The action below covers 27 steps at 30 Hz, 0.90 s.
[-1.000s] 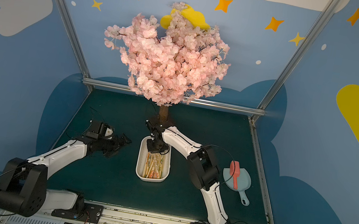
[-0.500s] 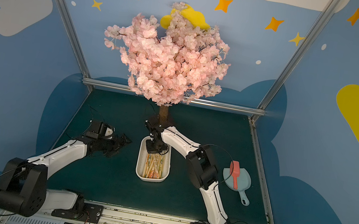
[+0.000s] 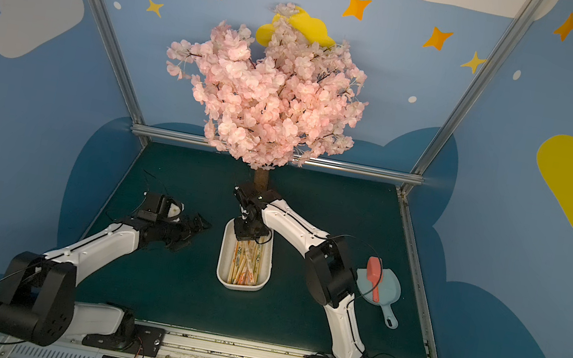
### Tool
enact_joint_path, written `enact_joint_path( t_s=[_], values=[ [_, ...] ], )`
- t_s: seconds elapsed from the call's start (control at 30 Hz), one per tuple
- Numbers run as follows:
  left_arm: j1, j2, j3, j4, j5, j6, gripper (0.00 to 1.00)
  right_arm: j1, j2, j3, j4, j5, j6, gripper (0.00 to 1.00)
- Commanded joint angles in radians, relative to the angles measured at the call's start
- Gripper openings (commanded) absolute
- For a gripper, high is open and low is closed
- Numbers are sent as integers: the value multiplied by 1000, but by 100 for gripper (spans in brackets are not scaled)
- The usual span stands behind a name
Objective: Take the paired disposable chopsticks out of the storage box
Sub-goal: Pick up the paired disposable chopsticks from the storage box, then place the paired disposable chopsticks at the center of the board.
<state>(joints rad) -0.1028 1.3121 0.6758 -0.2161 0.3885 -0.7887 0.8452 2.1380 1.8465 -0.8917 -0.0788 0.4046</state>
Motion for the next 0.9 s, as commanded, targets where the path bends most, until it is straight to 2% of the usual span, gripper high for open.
enact_joint_path(
  t_s=[0.0, 0.2, 0.37, 0.7, 0.87],
  values=[
    [2, 7, 12, -2, 15, 24, 100, -19, -67, -12, -20, 7, 7, 1],
    [-14, -6, 39, -25, 16, 43, 100, -67, -167, -50, -20, 3, 14, 1],
    [-63, -20, 69, -47, -10, 58, 100, -140, -278, -136, -20, 22, 6, 1],
    [-204, 5, 109, -59, -129, 55, 100, -303, -420, -393, -9, 175, -86, 1],
    [-232, 43, 112, -40, -128, 33, 100, -367, -434, -528, 50, 216, -130, 1]
  ],
)
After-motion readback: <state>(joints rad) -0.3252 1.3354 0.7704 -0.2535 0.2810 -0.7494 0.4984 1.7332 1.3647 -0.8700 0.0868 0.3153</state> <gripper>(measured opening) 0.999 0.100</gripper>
